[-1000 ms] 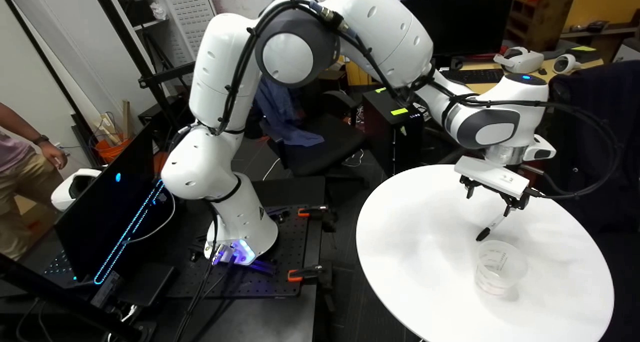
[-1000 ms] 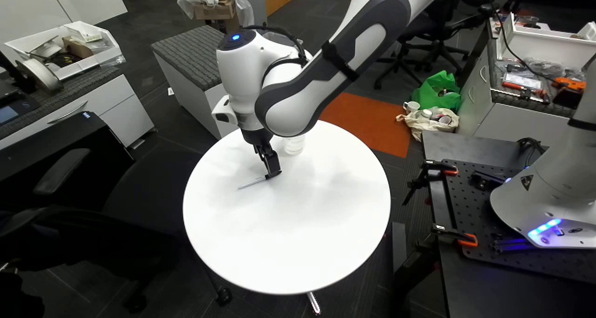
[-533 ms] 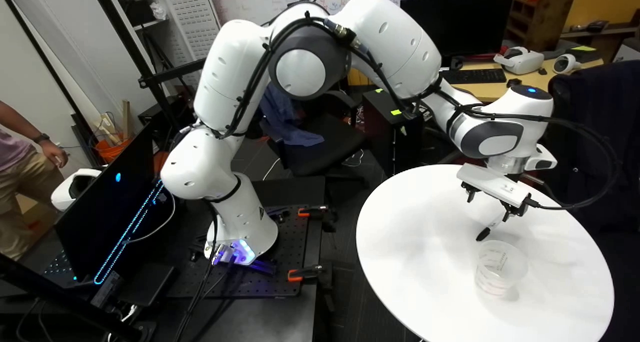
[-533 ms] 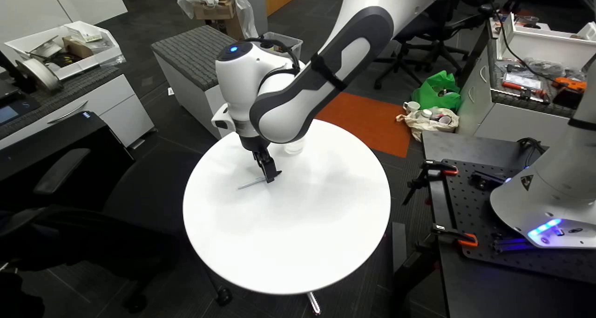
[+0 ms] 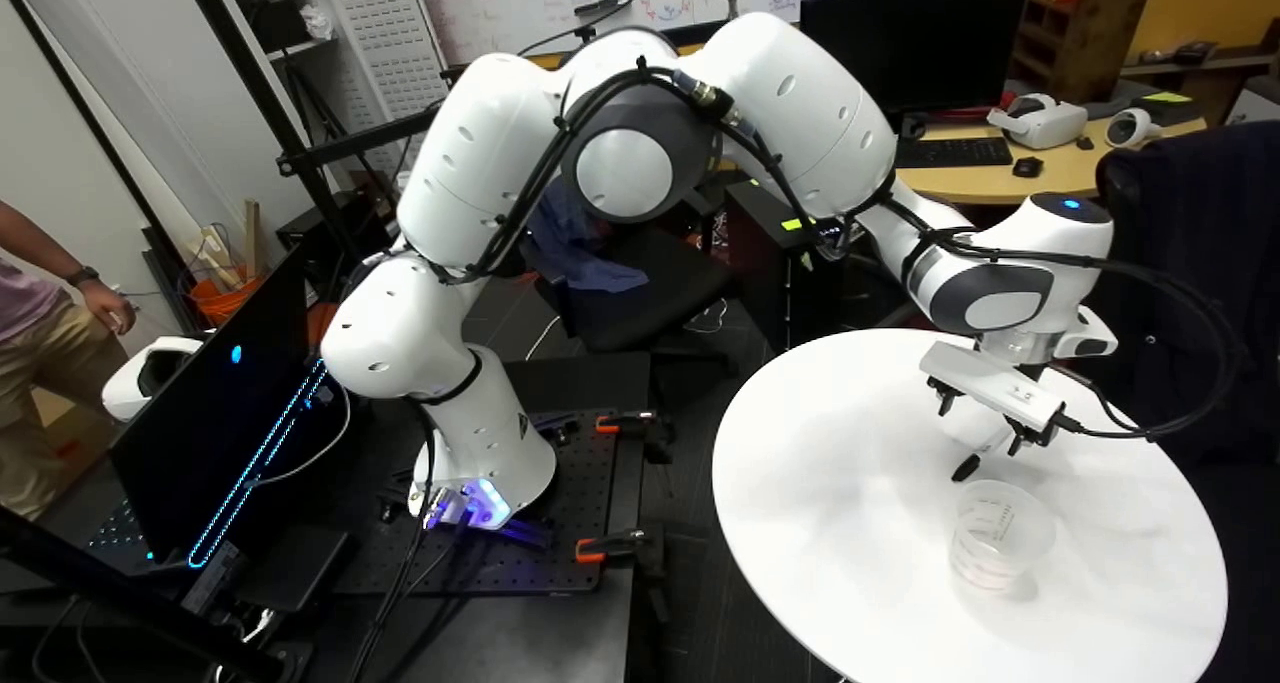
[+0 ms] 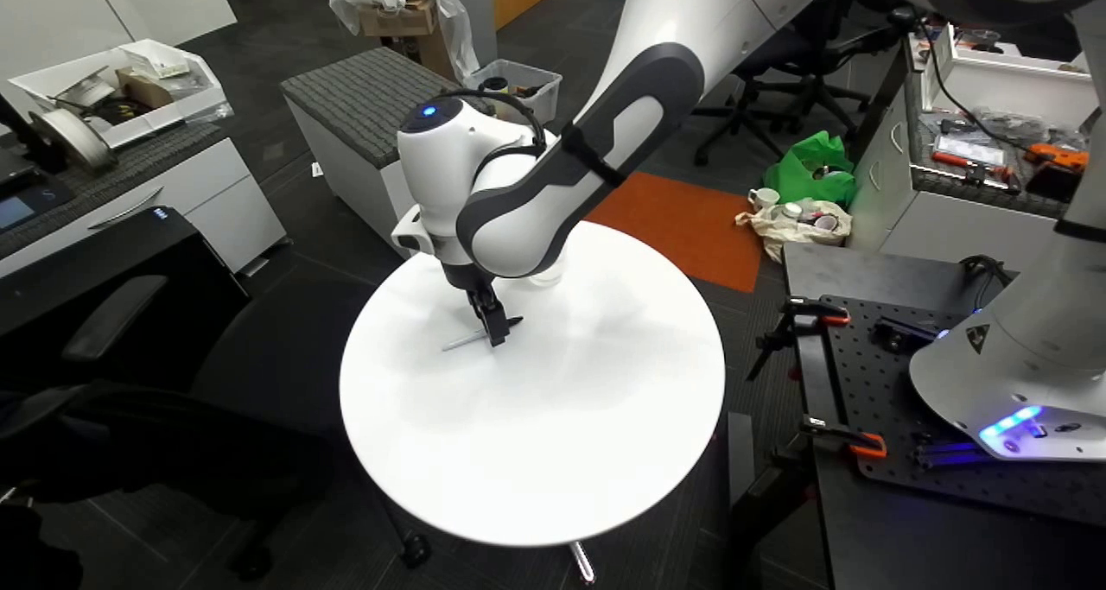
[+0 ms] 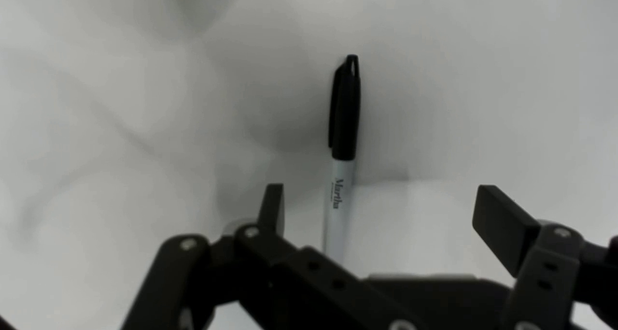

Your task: Move the cup to the right, place the pen inside the cup

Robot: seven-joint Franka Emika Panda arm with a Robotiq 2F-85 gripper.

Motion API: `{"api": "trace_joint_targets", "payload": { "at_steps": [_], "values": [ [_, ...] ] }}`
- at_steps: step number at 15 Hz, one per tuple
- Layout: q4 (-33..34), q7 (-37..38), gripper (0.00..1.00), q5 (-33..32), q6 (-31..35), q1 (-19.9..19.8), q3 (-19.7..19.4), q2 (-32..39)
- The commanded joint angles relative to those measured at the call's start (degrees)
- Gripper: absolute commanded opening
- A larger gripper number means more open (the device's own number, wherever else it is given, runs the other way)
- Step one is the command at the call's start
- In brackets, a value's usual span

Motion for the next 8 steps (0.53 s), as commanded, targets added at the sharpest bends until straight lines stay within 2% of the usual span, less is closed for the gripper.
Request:
{"api": "trace_joint_targets", "payload": {
  "at_steps": [1,8],
  "values": [
    [3.14,-1.18,1.0,0.68,-1.17,-0.62,0.58,2.09],
    [6.46,-0.8,1.0,0.53,-2.0,-0.57,0.39,5.2]
  ]
}}
